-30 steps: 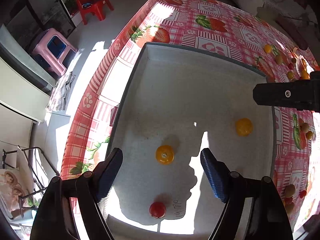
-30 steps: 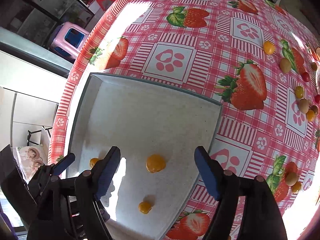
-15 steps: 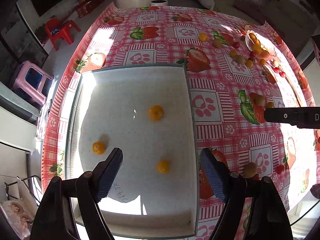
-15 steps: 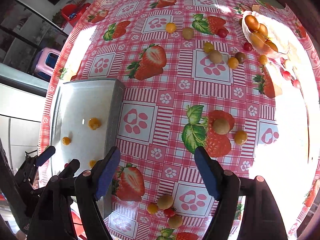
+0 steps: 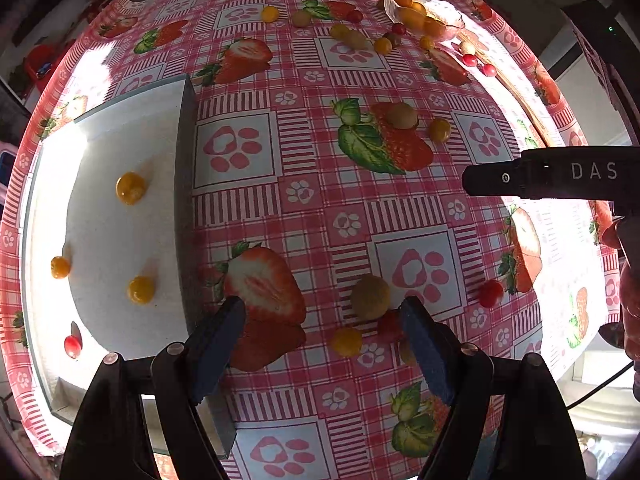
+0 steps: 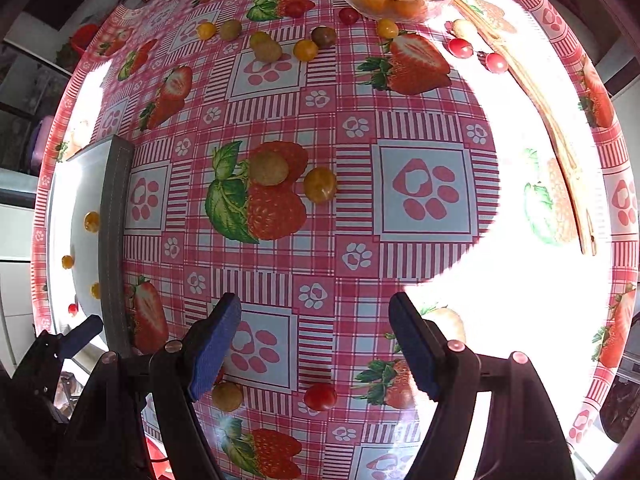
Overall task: Organize fruits
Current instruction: 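Move both open grippers back over the scattered fruit, then grasp a yellow tomato with the right gripper while the left grasps a greenish-yellow tomato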
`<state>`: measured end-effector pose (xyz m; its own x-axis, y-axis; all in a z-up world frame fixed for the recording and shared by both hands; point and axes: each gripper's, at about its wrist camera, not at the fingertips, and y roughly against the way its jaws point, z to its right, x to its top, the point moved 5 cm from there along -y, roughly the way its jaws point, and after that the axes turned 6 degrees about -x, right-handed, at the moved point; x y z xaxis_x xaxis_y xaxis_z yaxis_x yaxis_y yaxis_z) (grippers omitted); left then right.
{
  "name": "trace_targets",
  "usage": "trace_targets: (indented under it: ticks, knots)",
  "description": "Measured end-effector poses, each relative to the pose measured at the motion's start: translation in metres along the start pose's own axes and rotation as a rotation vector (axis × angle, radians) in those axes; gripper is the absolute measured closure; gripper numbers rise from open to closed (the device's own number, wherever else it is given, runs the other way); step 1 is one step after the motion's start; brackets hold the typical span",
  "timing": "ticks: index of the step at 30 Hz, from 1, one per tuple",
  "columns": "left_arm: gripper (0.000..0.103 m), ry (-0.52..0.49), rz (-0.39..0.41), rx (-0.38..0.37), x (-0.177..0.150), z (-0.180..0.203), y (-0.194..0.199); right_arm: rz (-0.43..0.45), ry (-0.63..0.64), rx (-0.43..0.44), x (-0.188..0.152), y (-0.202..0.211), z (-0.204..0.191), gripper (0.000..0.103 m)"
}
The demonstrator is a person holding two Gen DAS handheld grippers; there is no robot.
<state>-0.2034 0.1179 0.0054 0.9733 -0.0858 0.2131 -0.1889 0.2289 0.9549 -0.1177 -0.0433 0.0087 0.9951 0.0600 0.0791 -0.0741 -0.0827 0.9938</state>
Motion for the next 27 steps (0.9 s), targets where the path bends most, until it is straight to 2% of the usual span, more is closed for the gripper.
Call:
trace_targets:
  ticks: [7, 13, 16, 19, 21, 22, 24, 25, 26, 27]
  knots:
    - [0.022, 0.045, -0.046, 0.012, -0.001, 0.004, -0.025, 0.031, 0.041, -0.014, 0.020, -0.013, -0.005, 0.026]
    - [0.023, 0.078, -0.055, 0.019, -0.003, 0.006, -0.033, 0.043, 0.081, -0.048, 0.039, -0.030, -0.011, 0.046]
    - [0.036, 0.086, -0.064, 0.020, -0.003, 0.008, -0.035, 0.050, 0.081, -0.051, 0.045, -0.034, -0.011, 0.050]
    - [0.036, 0.078, -0.067, 0.042, -0.002, 0.014, -0.038, 0.058, 0.091, -0.055, 0.049, -0.036, -0.014, 0.052]
    - [0.039, 0.074, -0.067, 0.051, -0.002, 0.018, -0.039, 0.066, 0.096, -0.063, 0.051, -0.036, -0.015, 0.058]
    - [0.043, 0.069, -0.066, 0.065, -0.002, 0.019, -0.040, 0.072, 0.100, -0.066, 0.052, -0.036, -0.016, 0.062]
    - [0.052, 0.060, -0.058, 0.075, -0.003, 0.020, -0.038, 0.078, 0.103, -0.070, 0.054, -0.036, -0.017, 0.080]
    - [0.066, 0.054, -0.049, 0.071, -0.004, 0.022, -0.036, 0.081, 0.099, -0.066, 0.055, -0.036, -0.017, 0.080]
    - [0.076, 0.051, -0.047, 0.064, -0.003, 0.022, -0.035, 0.085, 0.095, -0.061, 0.055, -0.035, -0.017, 0.080]
    - [0.076, 0.054, -0.047, 0.055, -0.003, 0.022, -0.034, 0.086, 0.090, -0.056, 0.055, -0.034, -0.016, 0.080]
